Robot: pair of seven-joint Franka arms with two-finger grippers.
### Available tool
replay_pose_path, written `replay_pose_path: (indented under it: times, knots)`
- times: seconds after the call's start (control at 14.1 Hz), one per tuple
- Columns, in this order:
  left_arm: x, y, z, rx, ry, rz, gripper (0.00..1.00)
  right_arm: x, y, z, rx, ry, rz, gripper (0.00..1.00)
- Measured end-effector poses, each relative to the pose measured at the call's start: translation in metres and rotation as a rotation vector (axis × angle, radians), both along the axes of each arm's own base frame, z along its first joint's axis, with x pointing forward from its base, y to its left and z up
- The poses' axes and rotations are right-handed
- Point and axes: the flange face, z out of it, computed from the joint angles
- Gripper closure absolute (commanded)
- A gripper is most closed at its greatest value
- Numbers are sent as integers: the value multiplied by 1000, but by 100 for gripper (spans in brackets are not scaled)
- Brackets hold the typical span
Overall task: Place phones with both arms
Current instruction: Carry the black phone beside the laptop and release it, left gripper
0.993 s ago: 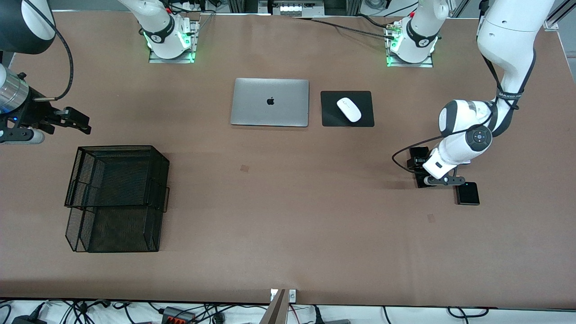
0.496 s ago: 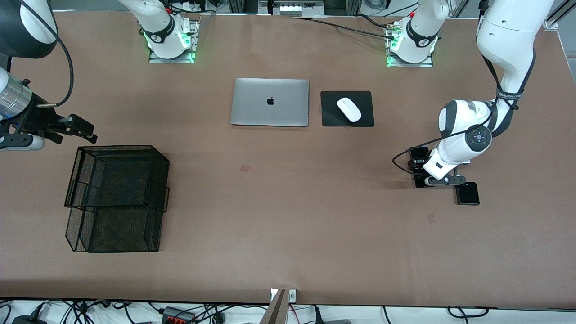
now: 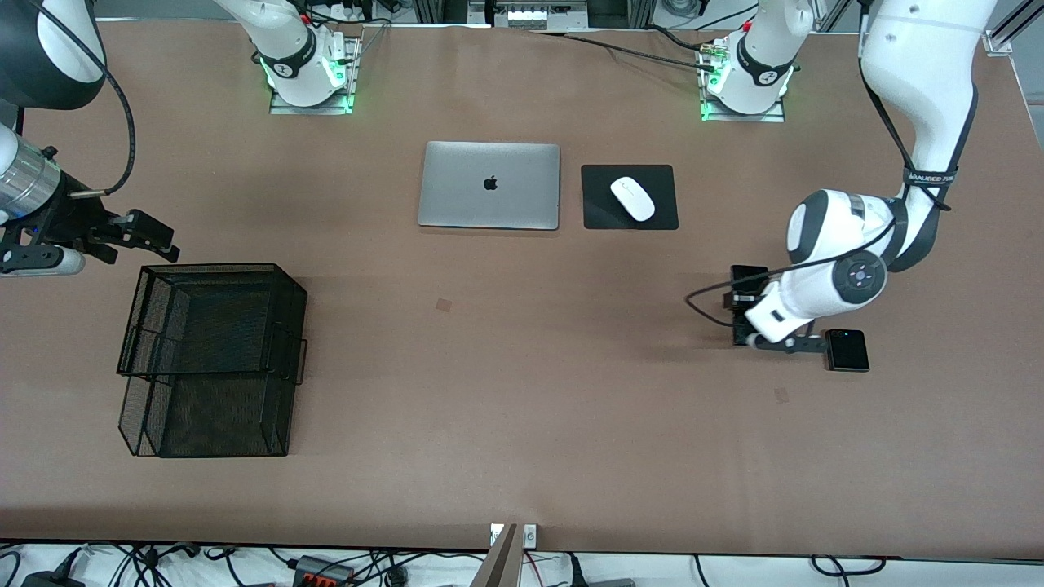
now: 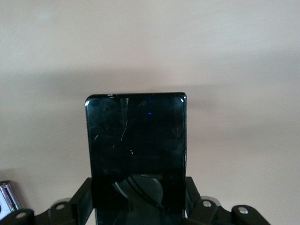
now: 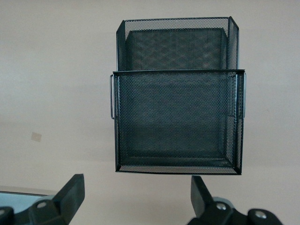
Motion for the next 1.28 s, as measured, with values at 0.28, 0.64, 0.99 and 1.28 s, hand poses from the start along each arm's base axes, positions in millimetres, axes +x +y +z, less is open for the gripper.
replay_pose_path:
  times: [0.28,0.64,0.99,1.28]
  knots:
    - [1,-139,15,-2,-32,-40,75,-2,0,-1,0,15,6,0]
    - [-35,-313,-56,-33,-70,43,75,-2,1,-1,1,20,7,0]
    - [-50,-364,-73,-148,-110,66,52,-2,0,-1,0,21,10,0]
    - [-65,-383,-77,-182,-91,74,0,-4,1,-4,1,41,17,0]
